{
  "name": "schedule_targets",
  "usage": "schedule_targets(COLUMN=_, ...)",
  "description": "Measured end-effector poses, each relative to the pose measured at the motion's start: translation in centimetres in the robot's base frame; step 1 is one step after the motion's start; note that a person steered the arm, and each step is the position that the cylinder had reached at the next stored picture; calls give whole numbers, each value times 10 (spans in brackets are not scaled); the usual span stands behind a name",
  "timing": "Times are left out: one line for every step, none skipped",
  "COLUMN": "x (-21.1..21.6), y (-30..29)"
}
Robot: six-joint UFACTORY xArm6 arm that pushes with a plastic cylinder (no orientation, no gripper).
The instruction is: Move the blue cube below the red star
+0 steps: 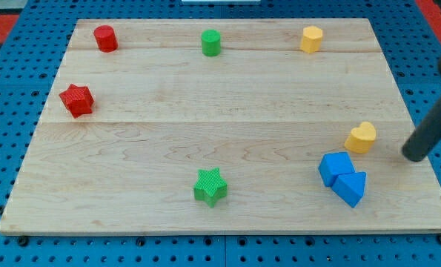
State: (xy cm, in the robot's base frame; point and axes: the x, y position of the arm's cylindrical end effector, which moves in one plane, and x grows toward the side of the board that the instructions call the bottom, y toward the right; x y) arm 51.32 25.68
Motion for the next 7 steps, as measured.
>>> schedule_targets(x=-21, y=-37)
schedule_targets(x=-61, y=-57)
schedule_targets(x=-69, y=-63)
schedule_targets(x=-10, y=-60)
schedule_targets(x=-17, y=-114)
schedule_targets(x=-37, y=-87)
schedule_targets(x=-50, y=-101)
